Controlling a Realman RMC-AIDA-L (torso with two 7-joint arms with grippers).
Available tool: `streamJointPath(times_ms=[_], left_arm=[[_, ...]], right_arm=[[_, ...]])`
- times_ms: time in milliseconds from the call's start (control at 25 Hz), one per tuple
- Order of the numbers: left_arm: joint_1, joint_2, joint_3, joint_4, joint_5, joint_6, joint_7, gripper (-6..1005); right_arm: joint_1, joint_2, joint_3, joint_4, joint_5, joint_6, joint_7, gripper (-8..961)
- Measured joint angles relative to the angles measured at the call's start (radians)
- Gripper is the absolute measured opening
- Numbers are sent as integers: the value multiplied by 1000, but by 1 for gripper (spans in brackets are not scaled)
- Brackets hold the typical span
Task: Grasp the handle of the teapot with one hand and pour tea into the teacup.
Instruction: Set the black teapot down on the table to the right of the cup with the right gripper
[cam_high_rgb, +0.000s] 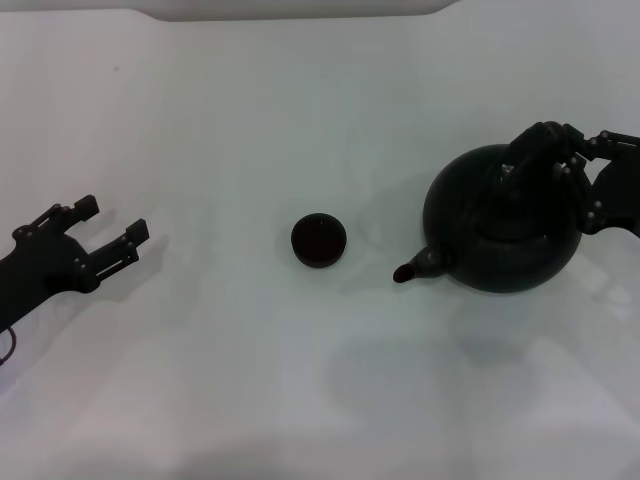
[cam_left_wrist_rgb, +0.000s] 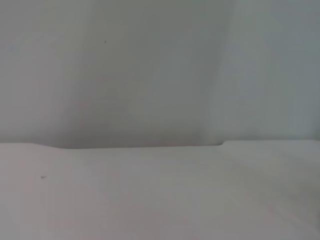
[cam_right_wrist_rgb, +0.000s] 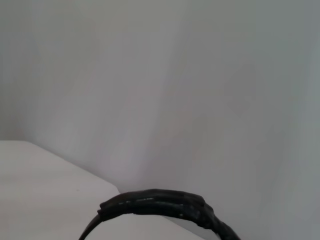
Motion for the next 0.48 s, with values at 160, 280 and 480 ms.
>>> streamJointPath(times_ms=[160,280,480], left_arm=[[1,0,0,0,0,1,0,834],[1,-1,1,0,0,1,0,834],[1,-2,3,0,0,1,0,834]], right_arm=[[-1,0,1,1,-1,-3,-11,97],[-2,0,3,11,-1,-16,-28,97],[-1,8,32,36,-2,-39,-34,96]])
